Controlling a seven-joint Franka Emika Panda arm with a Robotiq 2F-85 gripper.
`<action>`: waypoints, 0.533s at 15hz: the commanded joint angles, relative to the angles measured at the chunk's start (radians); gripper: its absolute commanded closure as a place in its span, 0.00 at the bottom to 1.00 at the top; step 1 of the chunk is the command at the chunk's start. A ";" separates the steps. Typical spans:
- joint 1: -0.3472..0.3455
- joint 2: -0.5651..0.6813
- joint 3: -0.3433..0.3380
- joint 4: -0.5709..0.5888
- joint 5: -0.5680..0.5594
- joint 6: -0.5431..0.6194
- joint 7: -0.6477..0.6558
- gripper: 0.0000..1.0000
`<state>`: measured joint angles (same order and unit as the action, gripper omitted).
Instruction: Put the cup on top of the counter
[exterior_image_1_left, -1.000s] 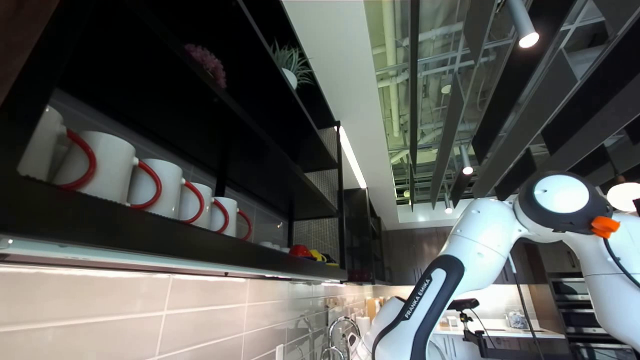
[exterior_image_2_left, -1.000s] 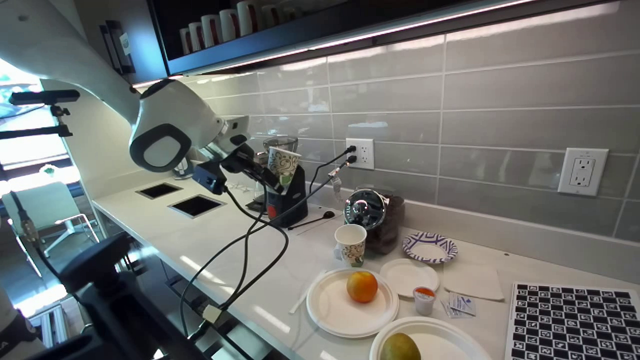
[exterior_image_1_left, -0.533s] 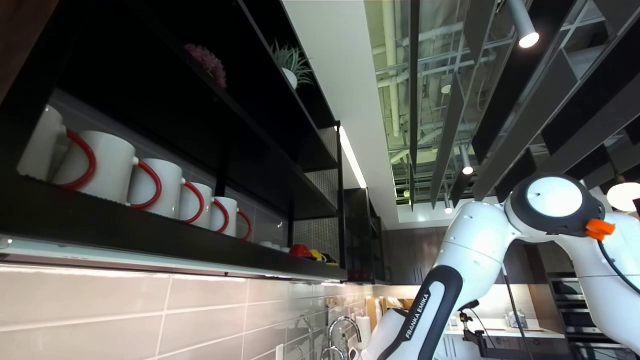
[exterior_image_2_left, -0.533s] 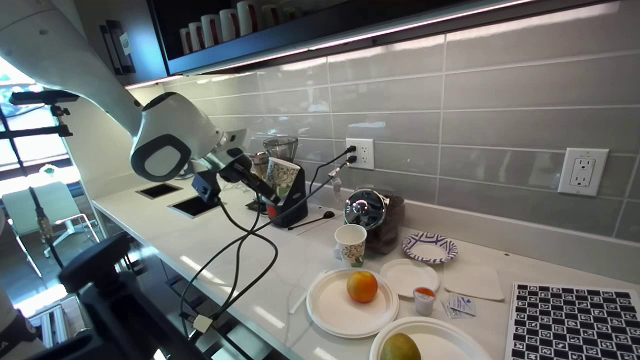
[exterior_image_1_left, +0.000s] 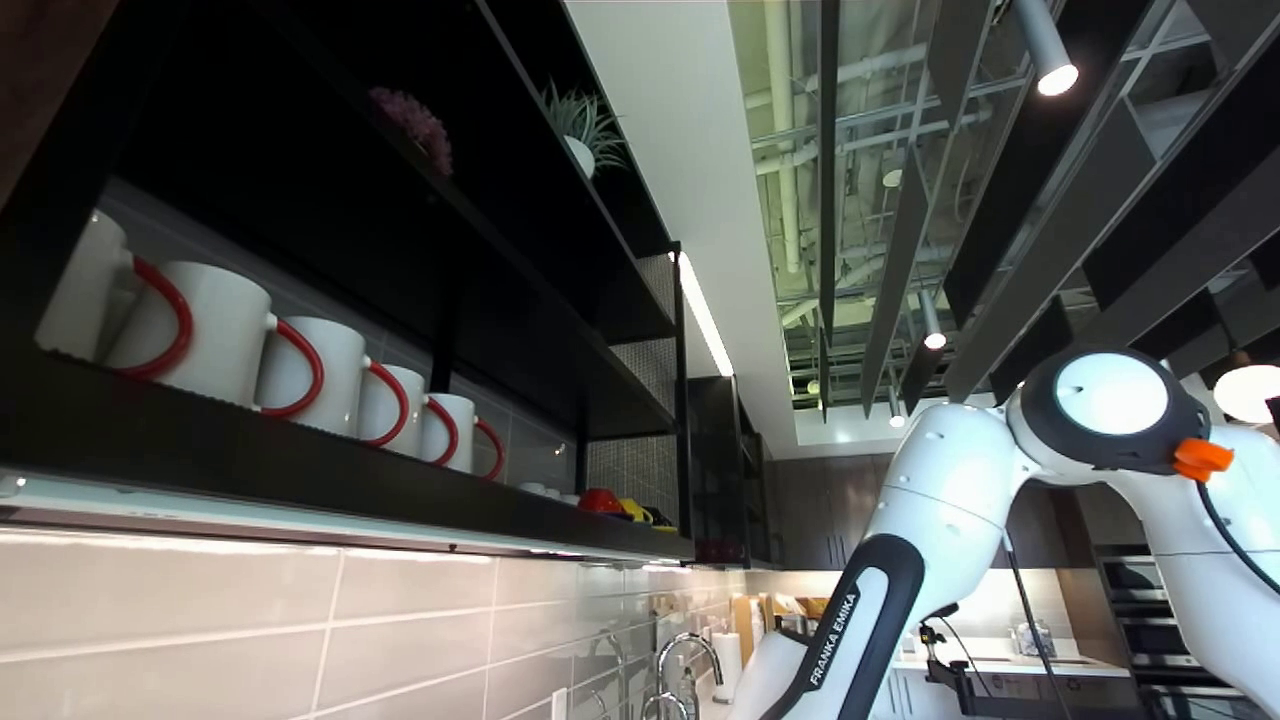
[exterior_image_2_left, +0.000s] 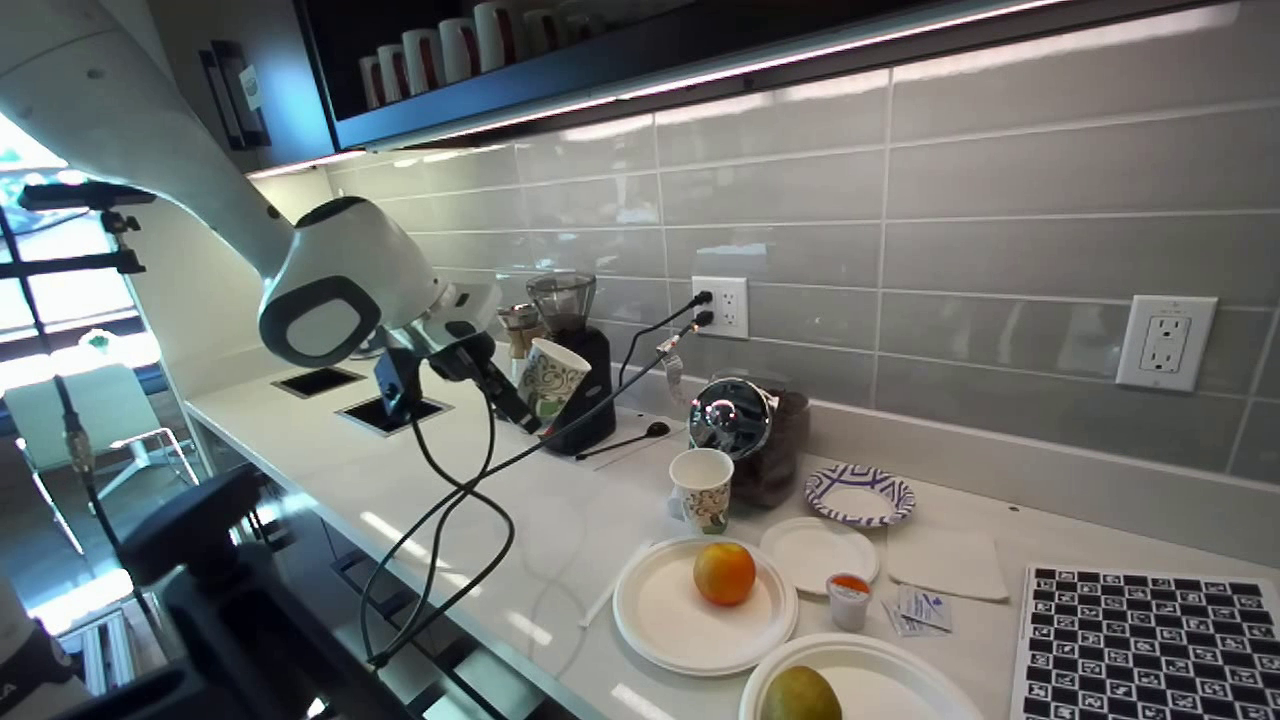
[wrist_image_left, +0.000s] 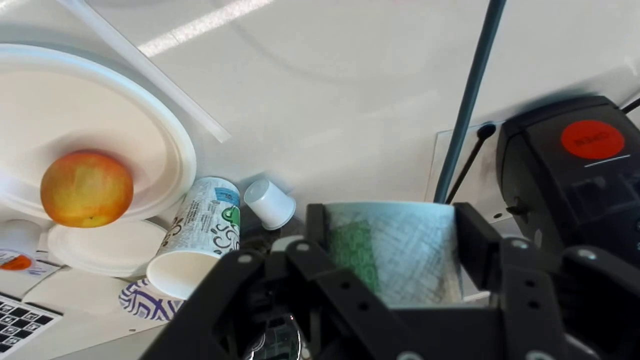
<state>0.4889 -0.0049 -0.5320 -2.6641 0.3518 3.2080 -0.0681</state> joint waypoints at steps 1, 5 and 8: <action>0.000 0.001 0.000 0.000 0.000 0.000 0.000 0.36; -0.238 0.137 0.190 0.057 -0.060 -0.007 0.120 0.61; -0.211 0.281 0.141 0.108 -0.008 0.073 0.128 0.61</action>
<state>0.2695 0.1150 -0.3683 -2.6350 0.3239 3.2240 0.0174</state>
